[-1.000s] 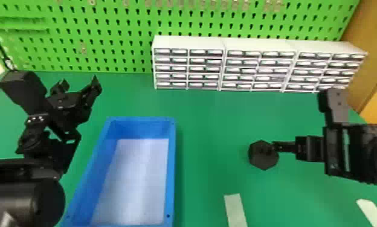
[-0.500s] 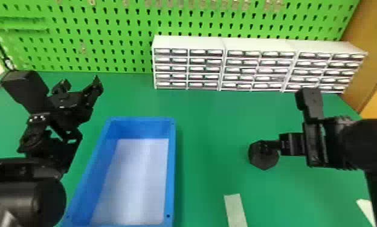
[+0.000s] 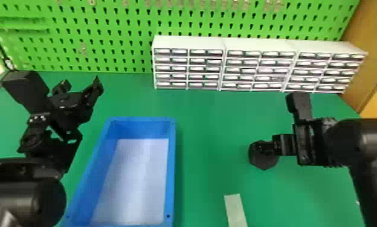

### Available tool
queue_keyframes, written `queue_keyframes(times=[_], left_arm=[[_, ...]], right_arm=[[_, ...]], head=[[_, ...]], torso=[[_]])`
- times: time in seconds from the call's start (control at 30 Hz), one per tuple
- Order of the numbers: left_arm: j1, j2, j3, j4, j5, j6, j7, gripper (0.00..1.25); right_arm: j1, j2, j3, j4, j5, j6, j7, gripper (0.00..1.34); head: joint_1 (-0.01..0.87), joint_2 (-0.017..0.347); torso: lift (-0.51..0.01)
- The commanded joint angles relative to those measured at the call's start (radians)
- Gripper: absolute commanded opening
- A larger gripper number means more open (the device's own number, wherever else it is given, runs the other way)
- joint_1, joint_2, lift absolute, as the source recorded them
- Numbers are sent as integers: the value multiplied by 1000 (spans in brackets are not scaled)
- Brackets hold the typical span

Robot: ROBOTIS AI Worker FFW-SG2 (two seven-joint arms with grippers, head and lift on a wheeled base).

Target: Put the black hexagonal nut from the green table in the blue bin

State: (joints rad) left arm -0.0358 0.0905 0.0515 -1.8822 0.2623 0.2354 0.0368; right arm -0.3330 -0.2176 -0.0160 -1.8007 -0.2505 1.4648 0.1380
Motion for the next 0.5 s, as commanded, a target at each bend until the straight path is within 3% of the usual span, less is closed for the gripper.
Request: queue_keyframes(times=[0.0,0.47], left_arm=[[0,0,1,0,0,1,0,815],[0,0,-1,0,0,4,0,815]], right_arm=[[-12,0,13,34,5,-23,0,1049],[-57,-3,54,136,8,-83,2,1049]], head=[[692,8],[692,8]], torso=[[-97],[-97]])
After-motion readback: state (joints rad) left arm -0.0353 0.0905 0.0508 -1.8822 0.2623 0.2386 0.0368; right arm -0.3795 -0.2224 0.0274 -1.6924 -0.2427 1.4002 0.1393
